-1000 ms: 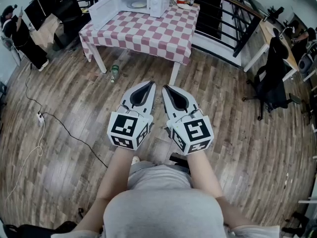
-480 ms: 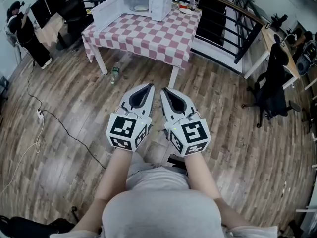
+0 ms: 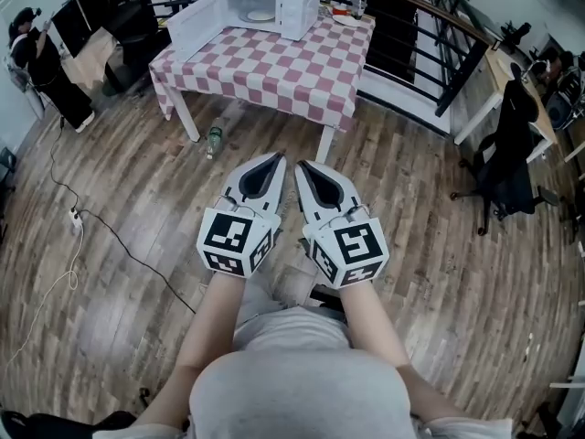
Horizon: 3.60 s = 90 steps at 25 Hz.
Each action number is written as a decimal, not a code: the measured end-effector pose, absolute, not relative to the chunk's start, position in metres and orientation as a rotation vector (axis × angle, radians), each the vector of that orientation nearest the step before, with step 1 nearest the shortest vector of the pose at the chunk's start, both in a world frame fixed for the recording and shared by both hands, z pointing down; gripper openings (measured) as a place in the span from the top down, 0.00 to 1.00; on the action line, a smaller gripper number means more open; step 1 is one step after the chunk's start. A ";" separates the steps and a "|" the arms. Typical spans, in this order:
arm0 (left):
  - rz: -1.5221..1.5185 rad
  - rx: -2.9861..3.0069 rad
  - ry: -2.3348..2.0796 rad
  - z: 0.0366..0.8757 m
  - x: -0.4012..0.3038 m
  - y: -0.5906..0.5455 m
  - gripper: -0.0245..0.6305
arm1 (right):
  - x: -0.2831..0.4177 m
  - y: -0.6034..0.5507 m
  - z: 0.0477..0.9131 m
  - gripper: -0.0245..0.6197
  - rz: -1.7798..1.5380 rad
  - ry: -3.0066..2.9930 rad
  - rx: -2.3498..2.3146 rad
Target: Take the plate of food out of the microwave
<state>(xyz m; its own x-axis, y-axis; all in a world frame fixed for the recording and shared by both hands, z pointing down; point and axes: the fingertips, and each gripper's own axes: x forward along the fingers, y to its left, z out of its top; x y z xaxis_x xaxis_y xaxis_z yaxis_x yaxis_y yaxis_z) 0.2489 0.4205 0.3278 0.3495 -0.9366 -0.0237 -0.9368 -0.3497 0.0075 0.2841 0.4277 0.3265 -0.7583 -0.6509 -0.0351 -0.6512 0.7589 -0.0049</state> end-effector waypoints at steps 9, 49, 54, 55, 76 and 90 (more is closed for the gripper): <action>0.039 -2.596 1.752 0.323 0.205 0.370 0.96 | 0.246 0.375 0.324 0.92 0.003 2.891 -1.148; 0.088 -2.747 1.715 0.349 0.018 0.164 0.96 | 0.060 0.167 0.351 0.92 -0.091 2.880 -1.310; 0.087 -2.764 1.698 0.352 0.015 0.152 0.96 | 0.062 0.155 0.356 0.92 -0.112 2.857 -1.365; 0.083 -2.768 1.694 0.352 0.015 0.150 0.96 | 0.063 0.152 0.357 0.92 -0.118 2.853 -1.374; 0.044 -2.765 1.728 0.363 0.014 0.037 0.96 | 0.058 0.037 0.366 0.92 -0.143 2.886 -1.315; -0.020 -2.754 1.725 0.364 0.018 -0.060 0.96 | 0.065 -0.064 0.359 0.92 -0.148 2.903 -1.255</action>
<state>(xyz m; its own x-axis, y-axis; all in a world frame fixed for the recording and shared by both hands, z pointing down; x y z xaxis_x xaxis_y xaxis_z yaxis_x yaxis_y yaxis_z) 0.0179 -0.0602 0.3643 0.4379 -0.8965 0.0675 -0.8978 -0.4322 0.0850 0.0650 -0.0636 0.3594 -0.6856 -0.7255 0.0592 -0.7278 0.6816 -0.0761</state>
